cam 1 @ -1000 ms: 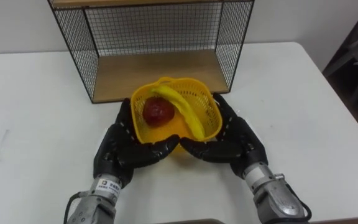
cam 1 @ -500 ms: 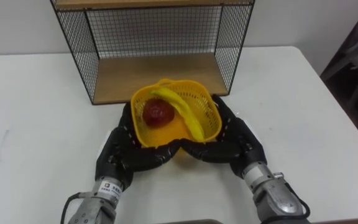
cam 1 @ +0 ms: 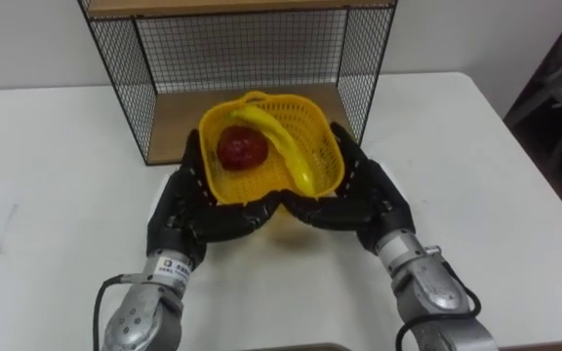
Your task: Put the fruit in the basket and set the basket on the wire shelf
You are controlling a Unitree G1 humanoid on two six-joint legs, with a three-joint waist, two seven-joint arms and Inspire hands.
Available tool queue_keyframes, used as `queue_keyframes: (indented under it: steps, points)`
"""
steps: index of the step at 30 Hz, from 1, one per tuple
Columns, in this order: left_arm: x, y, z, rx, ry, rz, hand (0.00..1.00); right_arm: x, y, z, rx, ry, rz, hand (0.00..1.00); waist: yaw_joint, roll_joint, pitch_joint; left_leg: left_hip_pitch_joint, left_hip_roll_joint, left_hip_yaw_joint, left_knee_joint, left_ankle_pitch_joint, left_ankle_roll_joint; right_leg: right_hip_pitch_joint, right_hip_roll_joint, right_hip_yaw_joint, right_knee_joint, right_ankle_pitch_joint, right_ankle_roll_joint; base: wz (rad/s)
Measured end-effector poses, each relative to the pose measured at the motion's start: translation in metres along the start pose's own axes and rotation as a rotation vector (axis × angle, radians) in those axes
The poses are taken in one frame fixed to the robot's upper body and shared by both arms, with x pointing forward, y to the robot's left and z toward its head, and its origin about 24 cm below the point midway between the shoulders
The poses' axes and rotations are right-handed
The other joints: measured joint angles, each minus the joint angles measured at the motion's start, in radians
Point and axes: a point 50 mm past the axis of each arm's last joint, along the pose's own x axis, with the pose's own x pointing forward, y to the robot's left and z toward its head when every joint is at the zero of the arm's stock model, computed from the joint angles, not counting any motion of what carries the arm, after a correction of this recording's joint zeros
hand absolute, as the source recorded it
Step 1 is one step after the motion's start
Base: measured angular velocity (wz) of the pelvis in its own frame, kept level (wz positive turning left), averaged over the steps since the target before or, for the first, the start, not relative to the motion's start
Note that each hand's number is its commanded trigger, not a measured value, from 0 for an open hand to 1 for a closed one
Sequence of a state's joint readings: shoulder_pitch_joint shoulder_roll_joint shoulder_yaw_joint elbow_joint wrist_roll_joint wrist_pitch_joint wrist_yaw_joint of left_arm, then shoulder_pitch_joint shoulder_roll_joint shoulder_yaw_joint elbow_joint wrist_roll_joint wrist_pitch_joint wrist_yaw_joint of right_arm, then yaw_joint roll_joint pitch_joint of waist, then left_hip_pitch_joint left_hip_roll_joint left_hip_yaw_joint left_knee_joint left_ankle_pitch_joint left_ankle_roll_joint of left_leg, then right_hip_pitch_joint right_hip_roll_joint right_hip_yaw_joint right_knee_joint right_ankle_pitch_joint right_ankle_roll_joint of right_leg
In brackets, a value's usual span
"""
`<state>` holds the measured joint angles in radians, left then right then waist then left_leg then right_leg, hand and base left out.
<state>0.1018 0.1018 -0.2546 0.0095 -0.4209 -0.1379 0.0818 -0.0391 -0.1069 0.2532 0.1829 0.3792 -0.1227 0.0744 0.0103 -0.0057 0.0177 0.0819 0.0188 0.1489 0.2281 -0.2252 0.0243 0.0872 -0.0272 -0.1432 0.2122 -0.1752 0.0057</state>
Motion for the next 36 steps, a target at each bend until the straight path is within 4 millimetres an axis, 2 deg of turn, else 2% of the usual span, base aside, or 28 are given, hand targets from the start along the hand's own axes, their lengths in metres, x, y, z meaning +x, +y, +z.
queue_keyframes:
  steps: [2, 13, 19, 24, 26, 27, 29, 30, 31, 32, 33, 34, 35, 36]
  points:
    - [0.001, 0.000, 0.005, -0.006, -0.025, 0.005, 0.00, 0.001, 0.004, 0.008, 0.000, -0.036, 0.008, 0.00, 0.001, 0.000, -0.0003, -0.002, -0.001, -0.003, 0.001, 0.000, 0.000, 0.002, 0.000, -0.003, -0.008, 0.000, 0.000, 0.04]
    - [0.013, -0.011, 0.025, -0.038, -0.121, 0.009, 0.00, 0.003, 0.010, 0.027, 0.014, -0.134, -0.008, 0.00, 0.019, 0.012, -0.0030, 0.012, 0.001, -0.005, -0.005, 0.000, 0.000, 0.011, 0.000, -0.005, -0.010, 0.000, 0.000, 0.00]
    - [0.013, -0.013, 0.028, -0.044, -0.138, 0.017, 0.00, 0.003, 0.012, 0.029, 0.018, -0.142, -0.005, 0.00, 0.021, 0.011, -0.0032, 0.017, 0.002, -0.011, -0.005, 0.000, 0.000, 0.017, -0.001, -0.012, -0.006, 0.000, 0.000, 0.01]
    - [0.013, -0.012, 0.028, -0.043, -0.139, 0.022, 0.00, 0.003, 0.013, 0.029, 0.025, -0.142, -0.004, 0.00, 0.025, 0.010, -0.0017, 0.008, 0.009, -0.012, 0.042, -0.011, -0.004, 0.019, 0.002, -0.013, 0.015, -0.003, -0.001, 0.00]
    - [0.013, -0.012, 0.028, -0.045, -0.140, 0.022, 0.00, 0.003, 0.013, 0.029, 0.027, -0.147, -0.003, 0.00, 0.028, 0.008, 0.0002, -0.008, 0.027, -0.015, 0.092, -0.039, -0.007, 0.016, 0.009, -0.020, 0.038, -0.019, -0.007, 0.00]
    - [0.013, -0.012, 0.028, -0.045, -0.143, 0.023, 0.00, 0.004, 0.014, 0.028, 0.032, -0.149, -0.002, 0.00, 0.030, 0.004, 0.0038, -0.024, 0.038, -0.016, 0.144, -0.063, -0.012, 0.005, 0.013, -0.024, 0.075, -0.042, -0.014, 0.00]
    - [0.013, -0.010, 0.028, -0.048, -0.151, 0.029, 0.00, 0.004, 0.015, 0.028, 0.044, -0.150, 0.004, 0.00, 0.036, -0.006, 0.0090, -0.068, 0.056, -0.014, 0.253, -0.101, -0.026, -0.041, 0.014, -0.025, 0.174, -0.101, -0.026, 0.00]
    - [0.013, -0.009, 0.026, -0.046, -0.144, 0.033, 0.00, 0.003, 0.015, 0.027, 0.045, -0.145, 0.003, 0.00, 0.045, -0.017, 0.0109, -0.119, 0.063, -0.013, 0.362, -0.112, -0.036, -0.069, 0.014, -0.025, 0.232, -0.144, -0.036, 0.06]
    - [0.012, -0.009, 0.023, -0.049, -0.131, 0.036, 0.00, 0.001, 0.013, 0.025, 0.039, -0.137, 0.002, 0.00, 0.054, -0.014, 0.0117, -0.177, 0.089, -0.018, 0.486, -0.109, -0.037, -0.082, 0.026, -0.026, 0.270, -0.167, -0.050, -0.03]
    - [0.011, -0.008, 0.021, -0.063, -0.123, 0.039, 0.00, 0.000, 0.013, 0.023, 0.038, -0.131, 0.003, 0.00, 0.061, 0.000, 0.0161, -0.214, 0.118, -0.031, 0.581, -0.104, -0.038, -0.082, 0.041, -0.023, 0.289, -0.176, -0.063, -0.10]
    - [0.011, -0.007, 0.021, -0.063, -0.121, 0.042, 0.00, 0.000, 0.013, 0.022, 0.038, -0.127, 0.002, 0.00, 0.065, 0.005, 0.0168, -0.230, 0.127, -0.041, 0.608, -0.096, -0.044, -0.081, 0.050, -0.022, 0.294, -0.179, -0.068, -0.12]
    - [0.010, -0.006, 0.019, -0.058, -0.113, 0.046, 0.00, -0.001, 0.013, 0.019, 0.044, -0.115, -0.002, 0.00, 0.071, 0.005, 0.0143, -0.247, 0.131, -0.056, 0.637, -0.069, -0.059, -0.078, 0.055, -0.021, 0.294, -0.180, -0.073, 0.00]
    - [0.009, -0.005, 0.018, -0.057, -0.110, 0.050, 0.00, -0.001, 0.016, 0.018, 0.054, -0.111, 0.008, 0.00, 0.072, -0.008, 0.0115, -0.256, 0.126, -0.058, 0.638, -0.042, -0.066, -0.071, 0.049, -0.020, 0.291, -0.171, -0.087, 0.04]
    - [0.009, -0.005, 0.018, -0.059, -0.109, 0.050, 0.00, -0.001, 0.015, 0.018, 0.050, -0.111, 0.009, 0.00, 0.074, -0.011, 0.0098, -0.262, 0.122, -0.058, 0.633, -0.035, -0.067, -0.068, 0.046, -0.018, 0.289, -0.168, -0.086, 0.14]
